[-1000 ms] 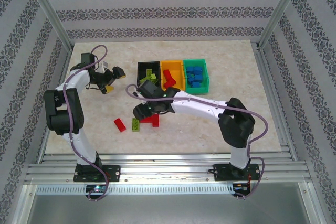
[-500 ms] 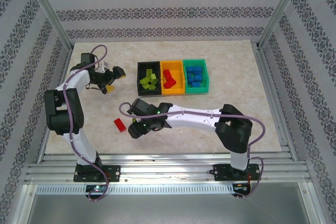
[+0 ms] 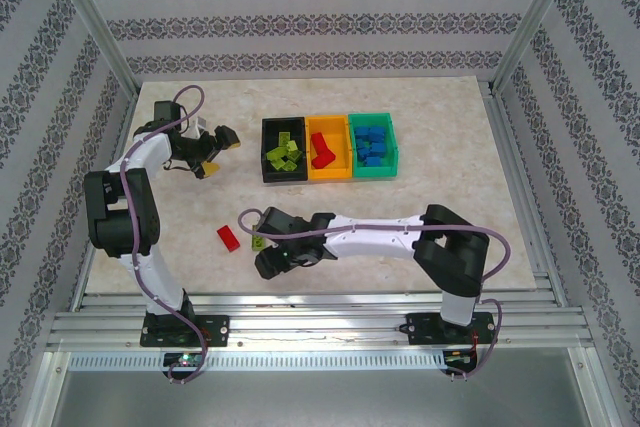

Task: Sort the legos into containers by color
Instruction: Pick up the lego from the bottom-center of the table.

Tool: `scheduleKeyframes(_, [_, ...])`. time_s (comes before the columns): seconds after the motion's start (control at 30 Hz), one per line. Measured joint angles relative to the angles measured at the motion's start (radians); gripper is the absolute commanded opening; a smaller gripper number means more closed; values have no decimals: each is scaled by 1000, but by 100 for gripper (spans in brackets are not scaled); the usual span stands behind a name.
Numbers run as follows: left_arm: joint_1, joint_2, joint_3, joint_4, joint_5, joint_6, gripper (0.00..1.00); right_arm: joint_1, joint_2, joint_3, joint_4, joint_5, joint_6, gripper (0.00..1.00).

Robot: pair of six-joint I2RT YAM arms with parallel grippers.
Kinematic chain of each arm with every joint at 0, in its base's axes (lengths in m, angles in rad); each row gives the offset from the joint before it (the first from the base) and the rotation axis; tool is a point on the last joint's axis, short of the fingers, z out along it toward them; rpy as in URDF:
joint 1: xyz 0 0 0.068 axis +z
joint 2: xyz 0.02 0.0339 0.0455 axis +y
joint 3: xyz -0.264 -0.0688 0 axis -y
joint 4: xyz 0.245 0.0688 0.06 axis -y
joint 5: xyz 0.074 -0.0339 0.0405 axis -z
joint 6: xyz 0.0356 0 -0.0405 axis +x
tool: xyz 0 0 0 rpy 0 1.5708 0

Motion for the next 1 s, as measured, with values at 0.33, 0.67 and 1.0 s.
scheduleKeyframes(0.33, [0, 0, -8, 9, 0, 0, 99, -11, 155, 176, -26, 24, -35, 64])
scheduleKeyframes(0.67, [0, 0, -10, 10, 0, 0, 99, -80, 270, 304, -48, 19, -73, 64])
scheduleKeyframes(1.0, [0, 0, -10, 9, -1, 0, 100, -88, 325, 385, -96, 47, -115, 53])
